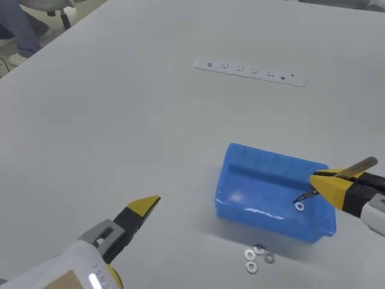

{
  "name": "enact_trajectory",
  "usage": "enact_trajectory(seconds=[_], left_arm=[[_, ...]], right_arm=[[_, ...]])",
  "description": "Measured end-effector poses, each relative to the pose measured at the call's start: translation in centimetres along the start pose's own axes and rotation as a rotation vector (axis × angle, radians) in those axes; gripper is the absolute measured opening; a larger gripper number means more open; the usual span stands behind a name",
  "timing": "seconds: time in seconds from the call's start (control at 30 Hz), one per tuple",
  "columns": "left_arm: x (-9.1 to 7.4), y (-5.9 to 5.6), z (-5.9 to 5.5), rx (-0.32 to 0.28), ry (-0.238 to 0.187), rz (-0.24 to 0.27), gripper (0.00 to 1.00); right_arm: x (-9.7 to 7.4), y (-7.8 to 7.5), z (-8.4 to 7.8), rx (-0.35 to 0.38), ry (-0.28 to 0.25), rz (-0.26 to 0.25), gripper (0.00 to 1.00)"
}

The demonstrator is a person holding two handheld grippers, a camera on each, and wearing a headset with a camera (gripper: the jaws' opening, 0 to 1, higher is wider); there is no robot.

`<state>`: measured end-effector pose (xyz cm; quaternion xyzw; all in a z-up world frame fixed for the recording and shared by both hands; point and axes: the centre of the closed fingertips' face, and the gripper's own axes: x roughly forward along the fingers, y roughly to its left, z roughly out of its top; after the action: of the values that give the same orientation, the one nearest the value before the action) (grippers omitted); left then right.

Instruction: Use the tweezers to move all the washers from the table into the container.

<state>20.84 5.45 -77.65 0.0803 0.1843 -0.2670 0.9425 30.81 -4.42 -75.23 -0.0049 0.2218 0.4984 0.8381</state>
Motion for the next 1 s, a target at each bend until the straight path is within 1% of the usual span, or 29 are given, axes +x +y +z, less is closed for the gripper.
enact_trajectory(seconds=[0.03, 0.1, 0.27, 0.33, 0.5, 0.57, 0.63, 0.73, 0.9, 1.0], left_arm=[[0.0, 0.0, 0.1, -0.003, -0.006, -0.001, 0.88], [0.0, 0.0, 0.1, -0.007, -0.005, -0.003, 0.88], [0.0, -0.1, 0.1, -0.003, -0.004, -0.006, 0.87], [0.0, -0.2, 0.0, -0.006, -0.002, -0.01, 0.87], [0.0, 0.0, -0.1, -0.01, 0.002, -0.004, 0.87], [0.0, 0.1, 0.0, -0.027, -0.008, -0.005, 0.87], [0.0, 0.1, 0.0, -0.026, -0.009, -0.004, 0.87], [0.0, 0.0, -0.1, -0.02, -0.003, -0.008, 0.86], [0.1, 0.0, -0.1, -0.019, -0.001, -0.008, 0.86], [0.0, 0.1, -0.1, -0.018, -0.001, -0.004, 0.86]], right_arm=[[0.0, 0.6, -0.1, 0.002, 0.0, 0.012, 0.03], [0.0, 1.3, -0.4, 0.009, 0.008, 0.033, 0.03], [0.8, 3.4, -2.2, 0.036, 0.051, 0.099, 0.03], [1.3, 4.1, -3.1, 0.056, 0.071, 0.121, 0.03], [2.4, 5.1, -4.8, 0.078, 0.107, 0.154, 0.03], [2.8, 5.4, -5.6, 0.09, 0.125, 0.165, 0.03], [3.1, 5.7, -6.2, 0.097, 0.143, 0.177, 0.03], [3.4, 5.8, -6.8, 0.093, 0.16, 0.181, 0.03], [3.5, 5.8, -7.6, 0.072, 0.193, 0.183, 0.03], [3.6, 5.9, -8.1, 0.032, 0.214, 0.185, 0.03]])
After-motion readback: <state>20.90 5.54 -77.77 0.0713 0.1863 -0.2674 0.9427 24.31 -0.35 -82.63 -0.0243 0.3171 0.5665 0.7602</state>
